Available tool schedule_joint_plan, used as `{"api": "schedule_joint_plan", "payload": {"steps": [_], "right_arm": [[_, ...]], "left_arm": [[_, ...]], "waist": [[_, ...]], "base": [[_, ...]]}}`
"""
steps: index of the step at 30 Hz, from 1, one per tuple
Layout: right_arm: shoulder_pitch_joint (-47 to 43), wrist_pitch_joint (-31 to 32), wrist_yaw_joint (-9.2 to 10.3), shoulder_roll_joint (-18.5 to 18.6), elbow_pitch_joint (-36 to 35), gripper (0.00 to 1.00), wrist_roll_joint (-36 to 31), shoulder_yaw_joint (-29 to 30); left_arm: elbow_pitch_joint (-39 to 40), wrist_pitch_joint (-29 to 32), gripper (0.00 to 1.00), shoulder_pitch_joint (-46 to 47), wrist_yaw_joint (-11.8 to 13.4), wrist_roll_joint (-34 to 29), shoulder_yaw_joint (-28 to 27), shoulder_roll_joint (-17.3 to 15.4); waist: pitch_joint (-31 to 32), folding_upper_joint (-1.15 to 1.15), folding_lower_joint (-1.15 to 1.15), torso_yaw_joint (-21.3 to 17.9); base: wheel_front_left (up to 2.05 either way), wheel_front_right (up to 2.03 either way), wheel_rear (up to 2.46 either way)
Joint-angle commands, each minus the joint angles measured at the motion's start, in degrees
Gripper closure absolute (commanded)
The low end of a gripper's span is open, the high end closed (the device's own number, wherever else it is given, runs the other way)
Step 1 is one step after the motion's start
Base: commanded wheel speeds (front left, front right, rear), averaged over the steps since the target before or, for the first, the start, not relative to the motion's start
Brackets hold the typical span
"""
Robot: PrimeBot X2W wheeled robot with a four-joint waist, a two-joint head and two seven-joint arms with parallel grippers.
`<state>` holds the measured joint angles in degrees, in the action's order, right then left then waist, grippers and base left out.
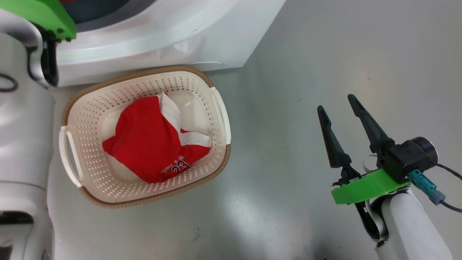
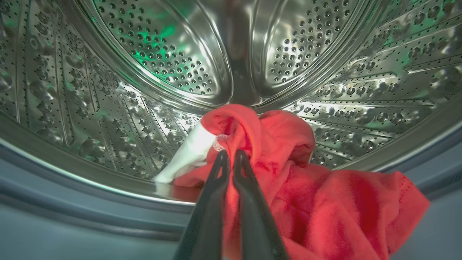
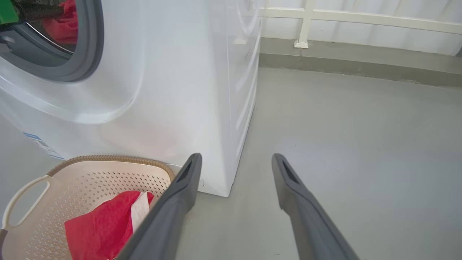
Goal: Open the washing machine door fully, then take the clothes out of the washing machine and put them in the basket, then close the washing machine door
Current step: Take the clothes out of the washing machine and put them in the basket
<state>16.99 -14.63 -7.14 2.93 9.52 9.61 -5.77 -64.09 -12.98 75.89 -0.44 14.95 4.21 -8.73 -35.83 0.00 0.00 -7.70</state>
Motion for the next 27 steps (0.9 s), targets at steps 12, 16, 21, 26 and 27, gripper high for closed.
{"api": "schedule_joint_plan", "payload": {"steps": [12, 16, 21, 26, 27], "right_arm": [[0.1, -0.4, -0.35, -0.1, -0.3, 0.00, -0.1, -1.2], [-0.2, -0.4, -0.35, -0.1, 0.1, 0.00, 0.1, -1.6], [-0.6, -0.4, -0.35, -0.1, 0.4, 0.00, 0.4, -1.9], [-1.4, -0.4, -0.35, -0.1, 1.1, 0.00, 0.7, -1.9], [-1.6, -0.4, -0.35, -0.1, 1.2, 0.00, 0.8, -1.9]], "left_arm": [[19.6, -2.0, 1.00, -14.3, 0.7, -2.0, -0.3, -3.6], [26.4, -2.0, 1.00, -20.4, 1.7, -2.5, -0.9, -3.9], [32.6, -2.0, 1.00, -26.8, 2.6, -2.9, -1.6, -3.8], [38.0, -2.0, 1.00, -34.7, 3.3, -2.8, -2.1, -3.4], [38.7, -2.0, 1.00, -36.1, 3.4, -2.5, -2.2, -3.2]], "waist": [[3.1, 0.00, 0.00, 2.2], [4.9, 0.00, 0.00, 2.2], [7.2, 0.00, 0.00, 2.0], [10.6, 0.00, 0.00, 1.8], [11.2, 0.00, 0.00, 1.7]], "base": [[0.00, 0.00, 0.00], [0.00, 0.00, 0.00], [0.00, 0.00, 0.00], [0.00, 0.00, 0.00], [0.00, 0.00, 0.00]]}}
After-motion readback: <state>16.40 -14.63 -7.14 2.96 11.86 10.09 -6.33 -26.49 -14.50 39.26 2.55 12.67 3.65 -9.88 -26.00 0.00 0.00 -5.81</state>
